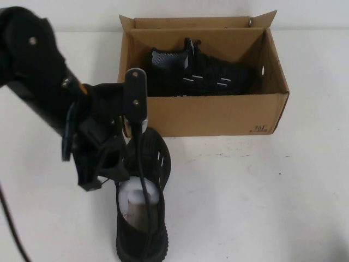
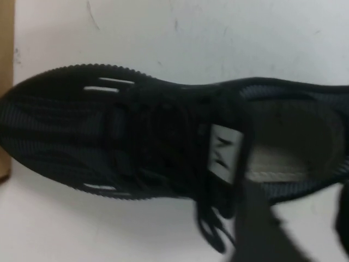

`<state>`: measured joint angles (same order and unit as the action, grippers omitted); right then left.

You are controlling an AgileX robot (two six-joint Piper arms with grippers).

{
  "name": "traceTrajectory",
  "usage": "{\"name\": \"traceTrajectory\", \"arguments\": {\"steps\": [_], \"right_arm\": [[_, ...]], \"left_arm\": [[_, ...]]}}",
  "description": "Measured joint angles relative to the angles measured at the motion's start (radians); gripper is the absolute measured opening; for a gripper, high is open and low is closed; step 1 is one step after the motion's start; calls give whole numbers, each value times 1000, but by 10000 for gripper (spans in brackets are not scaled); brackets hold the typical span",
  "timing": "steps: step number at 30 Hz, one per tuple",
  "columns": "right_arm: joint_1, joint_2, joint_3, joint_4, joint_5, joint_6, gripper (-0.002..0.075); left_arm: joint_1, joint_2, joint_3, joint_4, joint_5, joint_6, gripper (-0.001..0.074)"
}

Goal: Put shoes into padded shoe box
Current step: Pick up the shoe from the table

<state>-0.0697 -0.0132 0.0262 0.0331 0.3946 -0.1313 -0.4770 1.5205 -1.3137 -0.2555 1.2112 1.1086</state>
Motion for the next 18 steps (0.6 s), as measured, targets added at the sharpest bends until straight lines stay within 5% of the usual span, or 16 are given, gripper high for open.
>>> {"name": "traceTrajectory", "arguments": {"steps": [5, 18], "right_arm": [[0, 0, 0, 0, 0, 0, -7], [0, 0, 0, 0, 0, 0, -7]], "left_arm": [[-2, 72, -41, 8, -28, 8, 428], [-47, 148, -45, 21, -63, 139, 444]]}}
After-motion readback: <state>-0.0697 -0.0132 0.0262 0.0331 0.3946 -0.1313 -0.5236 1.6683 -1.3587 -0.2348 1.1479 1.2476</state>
